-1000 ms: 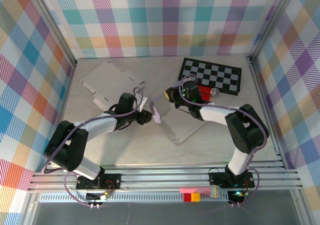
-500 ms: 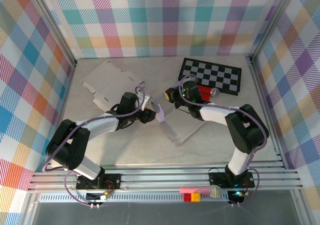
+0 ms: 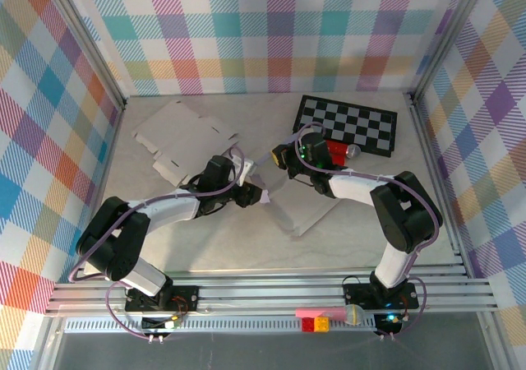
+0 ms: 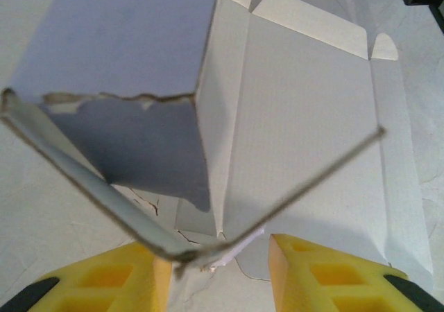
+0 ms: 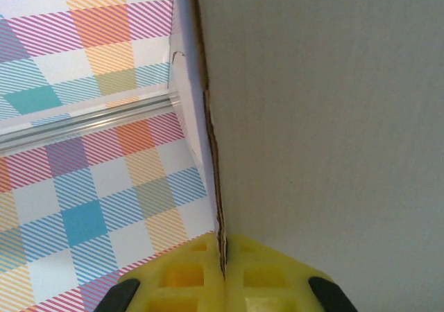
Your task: Fold the paper box
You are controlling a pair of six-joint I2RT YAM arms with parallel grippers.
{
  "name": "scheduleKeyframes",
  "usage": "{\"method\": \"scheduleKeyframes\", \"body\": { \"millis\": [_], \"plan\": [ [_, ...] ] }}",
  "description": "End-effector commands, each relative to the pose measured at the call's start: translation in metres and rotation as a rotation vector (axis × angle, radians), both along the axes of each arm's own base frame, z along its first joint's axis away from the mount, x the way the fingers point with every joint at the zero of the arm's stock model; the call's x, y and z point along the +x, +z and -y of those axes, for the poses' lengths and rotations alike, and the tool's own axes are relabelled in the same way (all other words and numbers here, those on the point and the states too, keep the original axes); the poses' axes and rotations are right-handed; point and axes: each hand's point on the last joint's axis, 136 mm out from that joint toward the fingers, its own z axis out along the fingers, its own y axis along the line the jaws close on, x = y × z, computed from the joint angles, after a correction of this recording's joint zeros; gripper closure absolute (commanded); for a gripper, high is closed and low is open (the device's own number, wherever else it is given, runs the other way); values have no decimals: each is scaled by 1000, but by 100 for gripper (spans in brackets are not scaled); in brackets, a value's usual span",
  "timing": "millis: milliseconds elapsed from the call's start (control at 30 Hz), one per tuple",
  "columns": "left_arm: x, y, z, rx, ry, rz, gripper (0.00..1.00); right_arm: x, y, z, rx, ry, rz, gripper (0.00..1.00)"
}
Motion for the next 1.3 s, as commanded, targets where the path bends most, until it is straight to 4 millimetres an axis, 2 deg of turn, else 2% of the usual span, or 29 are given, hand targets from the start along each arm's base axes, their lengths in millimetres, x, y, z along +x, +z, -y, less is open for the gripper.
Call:
{"method": "scheduleKeyframes", "body": {
  "millis": [0, 133, 267, 667, 1033, 1200, 1267],
  "plan": [
    [5, -2, 2, 7, 10, 14, 61, -4, 6, 2, 14, 14, 2, 100],
    [12, 2, 5, 18, 40, 28, 63, -7, 8, 4, 35, 14, 49, 100],
    [13, -3, 5, 81, 86, 39, 64, -10, 18, 5, 96, 20, 137, 100],
    [14, -4, 9, 143, 225, 107, 73, -27, 7, 14, 119, 21, 151, 100],
    [19, 7, 10, 131, 393, 150, 70, -39, 4, 21, 120, 29, 186, 100],
    [20, 9, 17, 121, 418, 154, 70, -45, -12, 24, 88, 11, 173, 100],
    [20, 9, 20, 128, 420, 158, 70, -43, -11, 22, 101, 9, 183, 100]
  ]
}}
